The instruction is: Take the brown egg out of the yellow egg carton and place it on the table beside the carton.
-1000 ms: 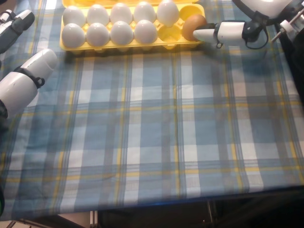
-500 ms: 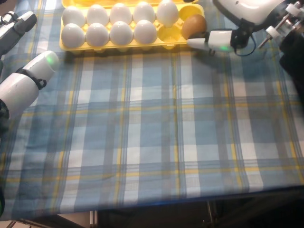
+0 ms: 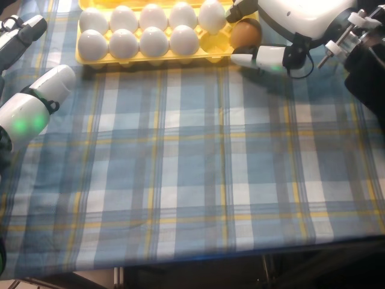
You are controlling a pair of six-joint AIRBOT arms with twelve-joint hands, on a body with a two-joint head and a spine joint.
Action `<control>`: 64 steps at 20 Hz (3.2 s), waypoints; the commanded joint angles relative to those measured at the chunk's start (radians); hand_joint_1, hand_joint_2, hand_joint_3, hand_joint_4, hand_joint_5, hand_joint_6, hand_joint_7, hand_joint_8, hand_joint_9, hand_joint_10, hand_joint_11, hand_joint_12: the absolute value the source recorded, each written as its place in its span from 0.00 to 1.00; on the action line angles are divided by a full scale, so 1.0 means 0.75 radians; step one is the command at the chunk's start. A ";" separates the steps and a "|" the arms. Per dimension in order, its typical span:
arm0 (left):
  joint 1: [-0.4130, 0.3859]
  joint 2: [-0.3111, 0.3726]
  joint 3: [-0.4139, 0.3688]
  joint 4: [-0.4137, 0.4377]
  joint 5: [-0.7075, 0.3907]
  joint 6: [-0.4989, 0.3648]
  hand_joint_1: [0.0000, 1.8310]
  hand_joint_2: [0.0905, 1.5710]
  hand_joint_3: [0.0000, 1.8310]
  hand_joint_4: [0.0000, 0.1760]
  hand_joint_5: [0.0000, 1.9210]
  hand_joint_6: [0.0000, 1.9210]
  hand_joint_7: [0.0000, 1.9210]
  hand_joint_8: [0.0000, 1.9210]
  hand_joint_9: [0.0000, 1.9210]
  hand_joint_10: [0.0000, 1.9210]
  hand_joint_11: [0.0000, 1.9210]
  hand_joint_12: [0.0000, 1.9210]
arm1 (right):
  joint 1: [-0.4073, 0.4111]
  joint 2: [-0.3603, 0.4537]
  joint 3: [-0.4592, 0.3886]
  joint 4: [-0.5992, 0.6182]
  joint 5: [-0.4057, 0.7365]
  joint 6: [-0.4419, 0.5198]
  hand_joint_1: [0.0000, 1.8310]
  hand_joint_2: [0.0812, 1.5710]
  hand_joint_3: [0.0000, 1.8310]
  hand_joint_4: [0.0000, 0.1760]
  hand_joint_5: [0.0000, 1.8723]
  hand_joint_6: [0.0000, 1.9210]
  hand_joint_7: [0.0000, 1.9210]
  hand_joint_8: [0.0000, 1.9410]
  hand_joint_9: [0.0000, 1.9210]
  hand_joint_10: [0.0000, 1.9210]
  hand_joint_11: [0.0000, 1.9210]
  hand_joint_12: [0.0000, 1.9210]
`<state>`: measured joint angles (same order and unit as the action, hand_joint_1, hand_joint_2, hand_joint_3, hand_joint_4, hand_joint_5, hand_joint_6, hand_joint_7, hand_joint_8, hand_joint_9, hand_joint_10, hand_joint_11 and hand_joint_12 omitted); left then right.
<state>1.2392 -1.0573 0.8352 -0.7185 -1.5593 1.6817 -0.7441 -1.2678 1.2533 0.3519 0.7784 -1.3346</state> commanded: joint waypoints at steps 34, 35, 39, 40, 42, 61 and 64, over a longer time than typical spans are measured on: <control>-0.004 -0.001 0.002 0.053 -0.150 -0.005 0.17 0.75 0.00 0.32 0.18 0.00 0.07 0.00 0.01 0.00 0.00 0.00 | -0.049 0.246 -0.445 -0.292 0.513 0.003 0.56 0.69 0.00 0.71 0.52 0.51 0.53 0.00 0.33 0.00 0.11 0.13; -0.004 -0.001 0.002 0.053 -0.150 -0.005 0.17 0.75 0.00 0.32 0.18 0.00 0.07 0.00 0.01 0.00 0.00 0.00 | -0.072 0.246 -0.460 -0.292 0.527 0.003 0.57 0.69 0.00 0.58 0.52 0.51 0.53 0.00 0.33 0.00 0.10 0.12; -0.003 -0.002 0.000 0.053 -0.151 -0.005 0.16 0.75 0.00 0.32 0.17 0.00 0.07 0.00 0.01 0.00 0.00 0.00 | -0.121 0.245 -0.482 -0.267 0.541 0.003 0.57 0.70 0.00 0.45 0.51 0.53 0.56 0.00 0.34 0.00 0.10 0.10; -0.003 -0.002 0.000 0.053 -0.152 -0.005 0.16 0.75 0.00 0.34 0.17 0.00 0.07 0.00 0.01 0.00 0.00 0.00 | -0.139 0.245 -0.481 -0.250 0.541 0.003 0.58 0.70 0.00 0.29 0.52 0.52 0.56 0.00 0.35 0.00 0.10 0.09; -0.003 -0.002 -0.001 0.053 -0.154 -0.009 0.16 0.76 0.00 0.34 0.18 0.00 0.07 0.00 0.01 0.00 0.00 0.00 | -0.172 0.235 -0.480 -0.219 0.541 0.003 0.57 0.70 0.00 0.41 0.51 0.53 0.56 0.00 0.32 0.00 0.09 0.09; 0.005 -0.002 -0.005 0.050 -0.150 -0.010 0.16 0.75 0.00 0.38 0.17 0.00 0.07 0.00 0.01 0.00 0.00 0.00 | -0.306 0.347 -0.565 -0.095 0.882 0.003 0.24 0.68 0.01 0.00 0.15 0.00 0.17 0.00 0.07 0.00 0.05 0.05; 0.007 -0.002 -0.009 0.048 -0.154 -0.010 0.17 0.75 0.00 0.37 0.17 0.00 0.07 0.00 0.01 0.00 0.00 0.00 | -0.410 0.397 -0.630 -0.008 1.006 -0.053 0.16 0.68 0.00 0.00 0.14 0.00 0.16 0.00 0.07 0.00 0.04 0.05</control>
<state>1.2495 -1.0573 0.8318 -0.7197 -1.5581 1.6779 -1.0687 -0.9668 0.7731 0.3981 1.3968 -1.3884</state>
